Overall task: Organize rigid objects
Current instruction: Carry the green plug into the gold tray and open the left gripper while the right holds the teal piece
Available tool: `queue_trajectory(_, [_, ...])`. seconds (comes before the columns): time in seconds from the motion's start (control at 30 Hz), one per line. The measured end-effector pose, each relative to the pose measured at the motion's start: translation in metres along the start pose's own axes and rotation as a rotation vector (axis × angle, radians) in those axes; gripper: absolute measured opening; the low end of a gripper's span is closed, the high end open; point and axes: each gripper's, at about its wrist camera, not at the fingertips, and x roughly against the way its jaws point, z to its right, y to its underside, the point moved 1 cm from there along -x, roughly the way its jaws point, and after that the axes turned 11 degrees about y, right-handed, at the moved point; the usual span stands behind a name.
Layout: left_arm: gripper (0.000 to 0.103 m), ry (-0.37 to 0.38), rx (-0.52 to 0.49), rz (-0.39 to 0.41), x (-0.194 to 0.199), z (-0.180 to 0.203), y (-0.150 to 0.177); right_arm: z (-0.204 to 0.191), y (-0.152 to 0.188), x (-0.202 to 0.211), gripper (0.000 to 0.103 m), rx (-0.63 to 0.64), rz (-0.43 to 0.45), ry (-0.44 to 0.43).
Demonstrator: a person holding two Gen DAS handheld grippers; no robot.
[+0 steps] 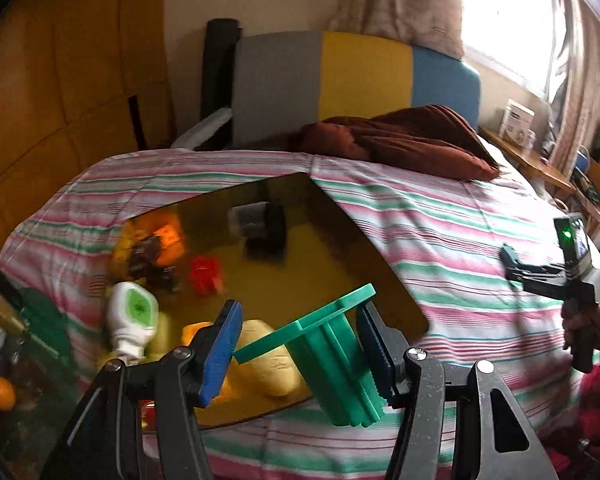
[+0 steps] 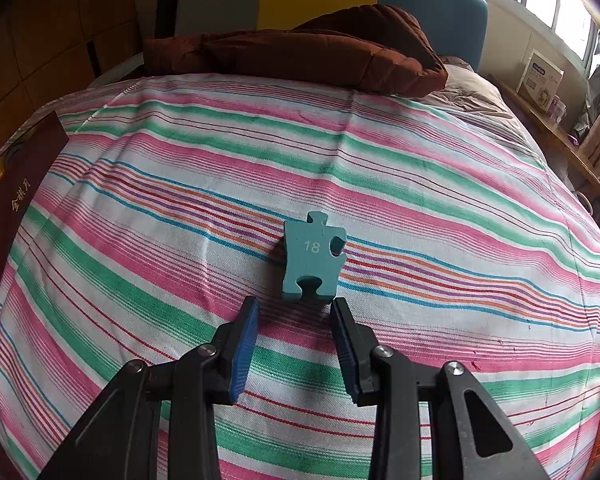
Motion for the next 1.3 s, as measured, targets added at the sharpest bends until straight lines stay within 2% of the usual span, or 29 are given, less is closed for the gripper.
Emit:
queue_trajectory(0.13, [0.060, -0.044, 0.125, 0.020, 0.017, -0.051, 0.002, -0.002, 0.000, 0.000, 0.036, 0.009, 0.001, 0.012])
queue_trajectory(0.33, [0.060, -0.025, 0.312, 0.012, 0.015, -0.109, -0.004, -0.003, 0.000, 0.000, 0.036, 0.022, 0.001, 0.024])
queue_trajectory(0.67, [0.060, -0.010, 0.237, -0.038, -0.043, -0.104, -0.045, -0.005, 0.000, 0.001, 0.036, 0.035, 0.004, 0.038])
queue_trajectory(0.77, [0.060, 0.002, 0.255, -0.070, -0.065, -0.105, -0.052, -0.004, -0.001, 0.000, 0.036, 0.035, 0.002, 0.035])
queue_trajectory(0.97, [0.060, -0.023, 0.308, -0.135, -0.107, -0.111, -0.045, -0.005, -0.001, 0.000, 0.036, 0.043, 0.003, 0.038])
queue_trajectory(1.13, [0.061, -0.030, 0.311, -0.188, -0.120, -0.112, -0.032, -0.006, -0.001, 0.000, 0.036, 0.046, 0.003, 0.039])
queue_trajectory(1.2, [0.065, -0.035, 0.312, -0.184, -0.118, -0.113, -0.033, -0.006, -0.001, 0.000, 0.036, 0.045, 0.004, 0.039])
queue_trajectory(1.23, [0.072, -0.054, 0.293, -0.179, -0.116, -0.111, -0.034, -0.006, -0.001, 0.000, 0.036, 0.046, 0.004, 0.039])
queue_trajectory(1.3, [0.075, -0.078, 0.261, -0.167, -0.110, -0.108, -0.036, -0.006, -0.001, 0.000, 0.036, 0.045, 0.004, 0.039])
